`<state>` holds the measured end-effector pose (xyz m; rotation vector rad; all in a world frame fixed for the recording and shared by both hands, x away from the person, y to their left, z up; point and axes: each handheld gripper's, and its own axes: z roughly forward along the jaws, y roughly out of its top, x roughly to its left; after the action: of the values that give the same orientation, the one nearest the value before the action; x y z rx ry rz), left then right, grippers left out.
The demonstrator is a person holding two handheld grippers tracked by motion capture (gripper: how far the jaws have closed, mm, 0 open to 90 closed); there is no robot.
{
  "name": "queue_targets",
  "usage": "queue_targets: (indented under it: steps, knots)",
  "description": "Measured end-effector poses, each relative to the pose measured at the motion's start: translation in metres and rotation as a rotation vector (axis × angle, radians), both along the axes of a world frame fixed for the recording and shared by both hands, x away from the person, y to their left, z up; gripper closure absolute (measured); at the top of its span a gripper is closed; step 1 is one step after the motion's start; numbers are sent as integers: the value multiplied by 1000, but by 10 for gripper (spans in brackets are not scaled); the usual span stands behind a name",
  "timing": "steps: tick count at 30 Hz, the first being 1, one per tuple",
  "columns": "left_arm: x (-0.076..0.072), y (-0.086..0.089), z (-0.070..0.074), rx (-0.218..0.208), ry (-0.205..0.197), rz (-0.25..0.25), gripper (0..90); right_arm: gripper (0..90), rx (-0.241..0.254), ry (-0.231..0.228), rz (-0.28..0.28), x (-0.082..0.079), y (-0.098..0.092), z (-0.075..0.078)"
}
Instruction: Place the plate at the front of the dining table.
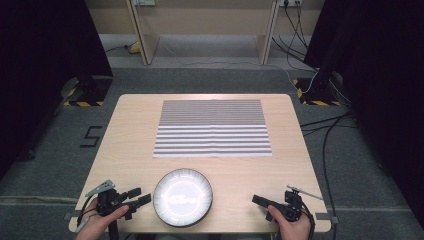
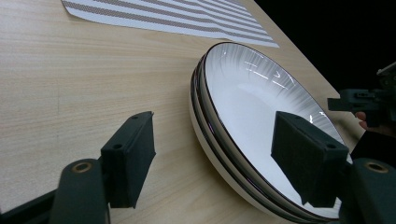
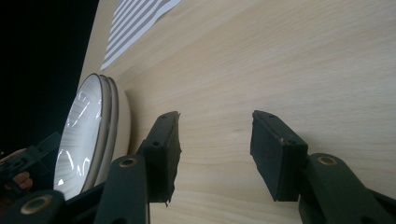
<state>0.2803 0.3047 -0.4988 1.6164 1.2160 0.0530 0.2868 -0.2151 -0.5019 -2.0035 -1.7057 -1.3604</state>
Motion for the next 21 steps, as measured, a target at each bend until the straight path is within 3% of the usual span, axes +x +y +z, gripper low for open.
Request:
queue_targets:
  steps: [5,13,21]
  knots:
    - [0,-3,3,31,-9,-9,303,525,-2,-7,23,2,9,5]
    - [1,-4,7,33,-16,-6,317,540,-23,-24,45,6,19,13]
    - [2,-9,10,43,-19,-20,369,636,-53,-39,121,15,41,22]
